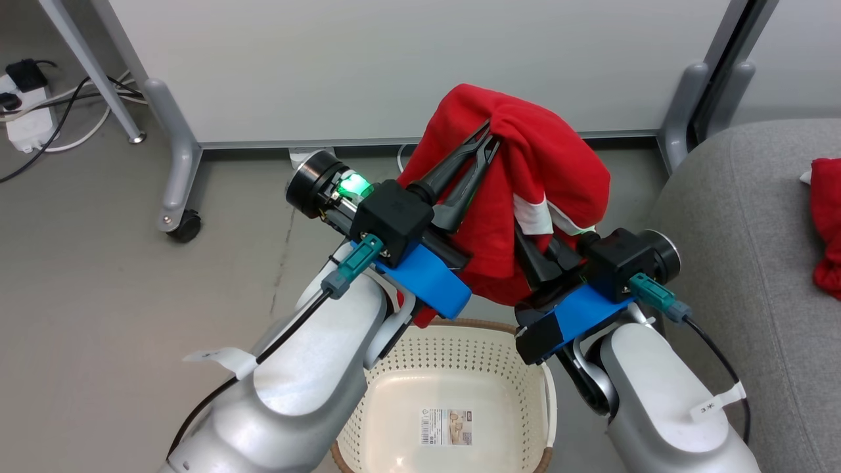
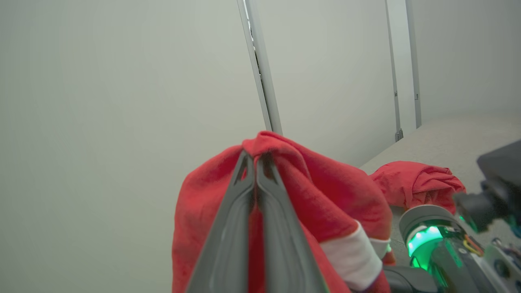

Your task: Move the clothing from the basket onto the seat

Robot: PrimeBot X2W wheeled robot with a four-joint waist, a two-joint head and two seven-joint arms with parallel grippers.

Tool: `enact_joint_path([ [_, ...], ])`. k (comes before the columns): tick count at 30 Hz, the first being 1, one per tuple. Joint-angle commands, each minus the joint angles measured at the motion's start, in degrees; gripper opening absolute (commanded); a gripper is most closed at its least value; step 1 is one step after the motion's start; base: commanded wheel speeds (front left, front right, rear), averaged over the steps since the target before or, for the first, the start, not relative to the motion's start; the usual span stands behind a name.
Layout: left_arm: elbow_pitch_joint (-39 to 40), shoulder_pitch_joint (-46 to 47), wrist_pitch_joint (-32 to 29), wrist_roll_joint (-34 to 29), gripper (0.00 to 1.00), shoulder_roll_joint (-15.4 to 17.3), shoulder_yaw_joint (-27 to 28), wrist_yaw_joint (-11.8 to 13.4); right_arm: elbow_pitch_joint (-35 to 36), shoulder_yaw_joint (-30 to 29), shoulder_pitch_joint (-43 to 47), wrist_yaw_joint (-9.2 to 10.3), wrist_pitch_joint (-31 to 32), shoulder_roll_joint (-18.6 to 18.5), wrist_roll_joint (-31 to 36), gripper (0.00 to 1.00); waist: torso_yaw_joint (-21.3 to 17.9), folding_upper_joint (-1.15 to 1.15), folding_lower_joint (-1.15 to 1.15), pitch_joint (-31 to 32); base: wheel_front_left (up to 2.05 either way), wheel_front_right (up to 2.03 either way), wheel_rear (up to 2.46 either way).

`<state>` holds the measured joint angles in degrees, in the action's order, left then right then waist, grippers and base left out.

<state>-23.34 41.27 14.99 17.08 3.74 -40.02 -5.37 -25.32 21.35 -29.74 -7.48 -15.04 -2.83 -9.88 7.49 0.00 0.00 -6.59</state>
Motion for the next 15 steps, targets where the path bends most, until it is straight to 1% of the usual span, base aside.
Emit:
enact_joint_path([
  [1, -0.1, -0.3, 0.3, -0.1, 0.0, 0.0, 0.0, -0.1, 0.2, 0.1, 0.5, -0.03, -0.2, -0.1, -0.4, 0.0, 0.0, 0.0, 0.0, 0.1, 0.0, 0.0, 0.0],
  [2, -0.1, -0.3, 0.3, -0.1, 0.0, 0.0, 0.2, 0.1, 0.3, 0.0, 0.6, -0.03, -0.2, -0.1, -0.4, 0.0, 0.0, 0.0, 0.0, 0.1, 0.0, 0.0, 0.0],
  [3, -0.2, -0.3, 0.3, -0.2, 0.32, 0.0, 0.2, 0.2, 0.3, -0.1, 0.6, -0.03, -0.2, -0.1, -0.3, 0.0, 0.0, 0.0, 0.0, 0.0, 0.0, 0.0, 0.0],
  [4, -0.4, -0.4, 0.3, -0.2, 1.0, 0.0, 0.0, 0.2, 0.4, -0.2, 0.6, -0.03, -0.2, -0.1, -0.3, 0.0, 0.0, 0.0, 0.0, 0.0, 0.0, 0.0, 0.0],
  [15, 0.1, -1.0, 0.3, -1.1, 1.0, 0.2, 0.1, 0.3, 1.0, -0.8, 0.8, -0.03, -0.2, -0.1, 0.4, 0.0, 0.2, 0.0, 0.0, -0.4, 0.0, 0.0, 0.0],
])
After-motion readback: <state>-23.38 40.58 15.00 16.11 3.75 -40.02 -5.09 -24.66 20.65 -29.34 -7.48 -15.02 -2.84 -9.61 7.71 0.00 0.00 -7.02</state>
